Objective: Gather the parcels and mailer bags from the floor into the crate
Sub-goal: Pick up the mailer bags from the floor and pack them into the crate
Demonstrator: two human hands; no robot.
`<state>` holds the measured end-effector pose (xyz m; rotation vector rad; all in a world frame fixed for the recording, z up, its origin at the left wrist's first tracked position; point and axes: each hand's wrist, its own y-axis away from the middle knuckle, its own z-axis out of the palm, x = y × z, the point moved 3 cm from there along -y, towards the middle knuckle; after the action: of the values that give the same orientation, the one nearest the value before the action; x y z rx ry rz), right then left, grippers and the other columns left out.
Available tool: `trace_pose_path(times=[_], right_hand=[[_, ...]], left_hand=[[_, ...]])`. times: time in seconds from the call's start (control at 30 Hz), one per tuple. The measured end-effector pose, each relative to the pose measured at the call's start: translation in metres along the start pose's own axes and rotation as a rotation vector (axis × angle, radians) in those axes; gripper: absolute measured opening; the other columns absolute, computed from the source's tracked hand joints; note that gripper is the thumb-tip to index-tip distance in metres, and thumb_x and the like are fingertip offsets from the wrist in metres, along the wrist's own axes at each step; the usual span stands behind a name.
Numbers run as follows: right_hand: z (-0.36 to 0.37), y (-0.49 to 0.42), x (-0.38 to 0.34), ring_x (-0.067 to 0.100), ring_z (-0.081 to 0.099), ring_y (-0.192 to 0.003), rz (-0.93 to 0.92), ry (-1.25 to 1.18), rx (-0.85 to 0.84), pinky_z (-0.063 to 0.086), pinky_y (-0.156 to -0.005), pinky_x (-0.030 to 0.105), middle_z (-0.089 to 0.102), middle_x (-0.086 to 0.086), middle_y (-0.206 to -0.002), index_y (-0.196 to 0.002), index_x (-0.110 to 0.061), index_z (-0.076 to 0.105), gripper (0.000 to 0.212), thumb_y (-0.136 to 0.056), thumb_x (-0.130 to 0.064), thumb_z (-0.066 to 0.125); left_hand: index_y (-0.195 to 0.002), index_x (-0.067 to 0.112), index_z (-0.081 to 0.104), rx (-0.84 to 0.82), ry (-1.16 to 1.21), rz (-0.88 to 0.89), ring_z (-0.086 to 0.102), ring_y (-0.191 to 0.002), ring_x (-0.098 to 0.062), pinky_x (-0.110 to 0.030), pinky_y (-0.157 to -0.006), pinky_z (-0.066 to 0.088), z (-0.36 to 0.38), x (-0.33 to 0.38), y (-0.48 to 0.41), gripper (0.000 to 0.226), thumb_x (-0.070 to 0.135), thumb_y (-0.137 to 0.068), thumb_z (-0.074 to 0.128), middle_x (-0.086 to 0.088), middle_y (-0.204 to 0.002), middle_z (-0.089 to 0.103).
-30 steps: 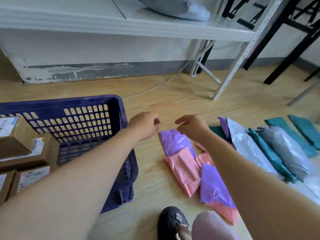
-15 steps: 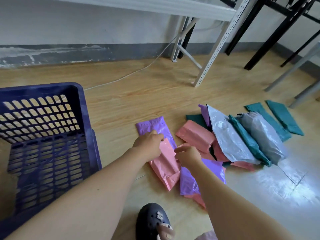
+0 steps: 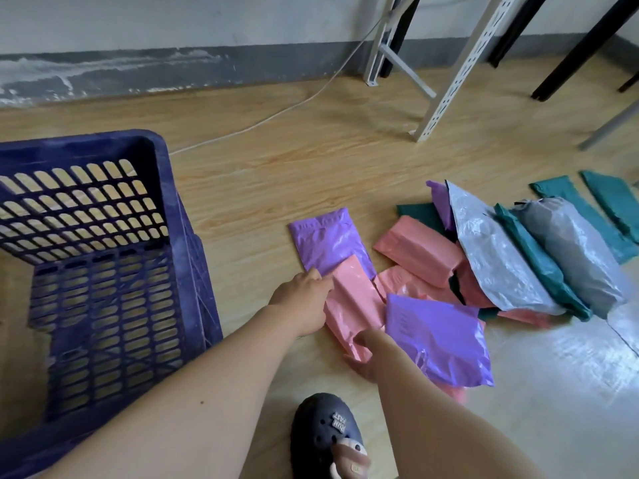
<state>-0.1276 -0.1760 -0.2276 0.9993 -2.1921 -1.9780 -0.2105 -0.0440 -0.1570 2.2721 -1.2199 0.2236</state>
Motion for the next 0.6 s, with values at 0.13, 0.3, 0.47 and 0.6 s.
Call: trace_pose_path(times=[0.13, 0.3, 0.47, 0.6], right_hand=[[0.001, -0.002, 0.003, 0.033, 0.038, -0.125, 0.006, -0.122, -0.006, 0.05, -0.092, 0.046, 0.034, 0.011, -0.131, -0.126, -0.007, 0.046, 0.042, -0.087, 0.005, 0.054], [-0.003, -0.016, 0.0, 0.034, 0.058, -0.105, -0.216, 0.3, -0.031, 0.048, -0.095, 0.036, 0.058, 0.023, -0.111, -0.106, 0.005, 0.056, 0.054, -0.06, -0.02, 0.069], [-0.018, -0.011, -0.048, 0.034, 0.064, -0.1, -0.38, 0.447, 0.273, 0.048, -0.08, 0.033, 0.067, 0.017, -0.101, -0.111, -0.004, 0.063, 0.038, -0.077, -0.012, 0.049], [-0.038, 0.006, -0.092, 0.034, 0.056, -0.098, -0.701, 0.757, 0.457, 0.039, -0.073, 0.028, 0.059, 0.018, -0.116, -0.095, -0.006, 0.068, 0.025, -0.08, -0.007, 0.049]], left_hand=[[-0.127, 0.018, 0.047, -0.008, -0.007, -0.008, 0.042, -0.122, -0.026, -0.039, -0.095, 0.043, 0.0, -0.003, 0.004, 0.041, 0.01, -0.088, 0.045, -0.006, -0.131, 0.041], [-0.12, 0.019, 0.049, -0.036, -0.009, -0.036, 0.043, -0.12, -0.025, -0.036, -0.09, 0.043, 0.002, -0.01, 0.006, 0.038, 0.01, -0.084, 0.047, -0.003, -0.131, 0.04], [-0.127, 0.02, 0.048, 0.008, 0.019, -0.015, 0.041, -0.124, -0.024, -0.034, -0.094, 0.043, -0.008, -0.001, -0.006, 0.039, 0.014, -0.088, 0.047, -0.002, -0.134, 0.039], [-0.133, 0.021, 0.046, 0.049, 0.052, 0.03, 0.04, -0.127, -0.022, -0.034, -0.097, 0.041, -0.015, 0.017, -0.022, 0.046, 0.012, -0.088, 0.049, -0.002, -0.138, 0.037]])
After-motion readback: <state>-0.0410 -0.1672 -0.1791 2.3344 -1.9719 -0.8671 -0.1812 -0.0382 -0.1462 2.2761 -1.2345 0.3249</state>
